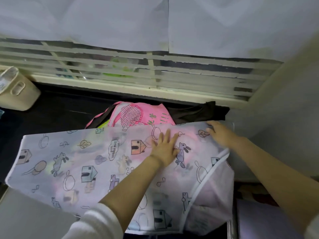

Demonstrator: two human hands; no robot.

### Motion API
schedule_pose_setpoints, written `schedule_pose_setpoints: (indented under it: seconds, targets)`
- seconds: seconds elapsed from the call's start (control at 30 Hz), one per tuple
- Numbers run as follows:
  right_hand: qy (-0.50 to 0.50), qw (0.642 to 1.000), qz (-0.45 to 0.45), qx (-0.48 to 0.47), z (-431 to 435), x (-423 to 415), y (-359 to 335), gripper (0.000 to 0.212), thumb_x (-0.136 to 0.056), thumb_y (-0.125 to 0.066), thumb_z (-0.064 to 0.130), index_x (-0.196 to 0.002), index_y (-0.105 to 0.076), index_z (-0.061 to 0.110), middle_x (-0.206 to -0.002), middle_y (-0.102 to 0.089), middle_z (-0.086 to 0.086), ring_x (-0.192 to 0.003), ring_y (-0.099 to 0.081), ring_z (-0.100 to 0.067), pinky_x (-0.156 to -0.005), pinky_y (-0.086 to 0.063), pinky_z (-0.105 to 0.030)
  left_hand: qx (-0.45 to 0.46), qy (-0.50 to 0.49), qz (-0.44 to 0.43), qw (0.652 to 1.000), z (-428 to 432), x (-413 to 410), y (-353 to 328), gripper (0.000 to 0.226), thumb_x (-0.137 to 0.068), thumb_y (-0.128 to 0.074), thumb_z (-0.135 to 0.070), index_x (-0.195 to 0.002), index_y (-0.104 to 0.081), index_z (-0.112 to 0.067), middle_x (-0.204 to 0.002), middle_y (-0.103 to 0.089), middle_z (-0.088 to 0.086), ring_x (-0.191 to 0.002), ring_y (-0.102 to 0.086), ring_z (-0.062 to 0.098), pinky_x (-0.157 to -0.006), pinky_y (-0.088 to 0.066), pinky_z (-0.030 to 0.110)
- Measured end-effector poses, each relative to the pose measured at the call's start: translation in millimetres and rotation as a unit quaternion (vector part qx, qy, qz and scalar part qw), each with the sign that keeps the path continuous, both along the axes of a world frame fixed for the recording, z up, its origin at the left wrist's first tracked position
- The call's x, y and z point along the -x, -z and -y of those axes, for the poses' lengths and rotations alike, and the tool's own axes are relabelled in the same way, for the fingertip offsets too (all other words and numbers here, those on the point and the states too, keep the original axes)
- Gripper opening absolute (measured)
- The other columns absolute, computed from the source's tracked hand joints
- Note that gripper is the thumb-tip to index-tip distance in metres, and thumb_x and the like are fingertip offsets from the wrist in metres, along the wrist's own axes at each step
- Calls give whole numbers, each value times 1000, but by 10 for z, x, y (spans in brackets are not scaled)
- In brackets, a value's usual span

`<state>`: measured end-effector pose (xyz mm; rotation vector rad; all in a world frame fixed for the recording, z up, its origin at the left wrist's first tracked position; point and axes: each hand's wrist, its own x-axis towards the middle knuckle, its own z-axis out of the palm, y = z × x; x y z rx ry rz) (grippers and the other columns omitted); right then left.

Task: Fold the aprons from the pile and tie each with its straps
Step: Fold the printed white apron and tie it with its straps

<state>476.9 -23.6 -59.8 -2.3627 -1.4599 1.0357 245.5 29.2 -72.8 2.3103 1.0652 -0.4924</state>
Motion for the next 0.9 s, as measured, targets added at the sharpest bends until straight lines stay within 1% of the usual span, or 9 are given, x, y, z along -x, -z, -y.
schedule_pose_setpoints:
  seconds: [0.17, 0.27, 0.37, 0.43, 0.6, 0.67, 0.73, 0.8, 0.9]
  targets:
    - [-49, 998, 44, 20, -173, -72, 119, 43, -103, -34, 21, -145, -32, 13, -149, -35, -9, -133, -31, -31, -109, -27, -35, -22, 9, -36, 999, 55, 20, 143, 65, -100, -28, -43, -150, 11, -28, -157, 18, 7, -145, 12, 30, -112, 3, 62]
    - [-100, 986, 126, 30, -246, -99, 150, 38, -102, -35, 16, -139, -42, 15, -136, -45, -10, -122, -38, -30, -99, -34, -33, -27, 8, -38, 999, 61, 13, 153, 66, -100, -29, -43, -150, 12, -28, -157, 18, 8, -145, 12, 30, -111, 4, 61]
    - [-116, 982, 147, 13, -309, -133, 128, 24, -99, -42, 16, -116, -59, 11, -118, -50, -11, -111, -43, -29, -84, -35, -31, -29, 3, -32, 999, 77, 19, 166, 67, -100, -32, -43, -150, 10, -28, -158, 17, 7, -145, 12, 30, -111, 4, 61]
    - [-110, 980, 161, -32, -328, -185, 61, 20, -96, -45, 13, -104, -62, 7, -110, -51, -13, -106, -45, -30, -78, -36, -33, -17, -9, -19, 1000, 86, 30, 176, 68, -99, -34, -44, -150, 8, -29, -158, 17, 4, -145, 13, 29, -110, 5, 61]
    - [-61, 974, 213, -44, -281, -246, -29, 20, -96, -48, 14, -107, -62, 7, -112, -50, -14, -105, -46, -31, -72, -38, -34, -4, -19, 1, 1000, 98, 90, 182, 70, -98, -34, -49, -151, 7, -28, -157, 19, -2, -144, 18, 21, -111, 12, 56]
    - [-34, 974, 211, -75, -232, -123, -49, 30, -88, -51, -3, -115, -58, 6, -122, -47, -15, -110, -44, -32, -76, -40, -34, 1, -22, 0, 1000, 105, 90, 173, 68, -98, -32, -48, -151, 7, -28, -157, 19, -3, -144, 19, 20, -111, 14, 55]
    - [-57, 974, 176, -131, -158, 99, -65, 50, -83, -53, -11, -131, -50, 4, -136, -43, -16, -122, -41, -33, -96, -37, -35, 6, -32, 9, 999, 103, 76, 156, 64, -100, -30, -45, -151, 3, -27, -158, 15, -2, -145, 16, 20, -112, 11, 56]
    - [-150, 959, 140, -197, -45, 438, -37, 57, -79, -64, -7, -133, -49, 2, -140, -46, -16, -130, -42, -33, -108, -34, -38, -37, -38, 34, 998, 92, 54, 139, 57, -101, -28, -39, -151, -7, -23, -160, 3, 1, -146, 1, 22, -114, -3, 54]
    - [-272, 926, 168, -198, 12, 873, 55, 61, -73, -77, 9, -130, -55, 6, -136, -53, -10, -128, -48, -31, -106, -34, -48, -150, -16, 52, 987, -10, -5, 98, 54, -99, -25, -34, -149, -22, -12, -157, -16, 8, -139, -23, 29, -107, -23, 47]
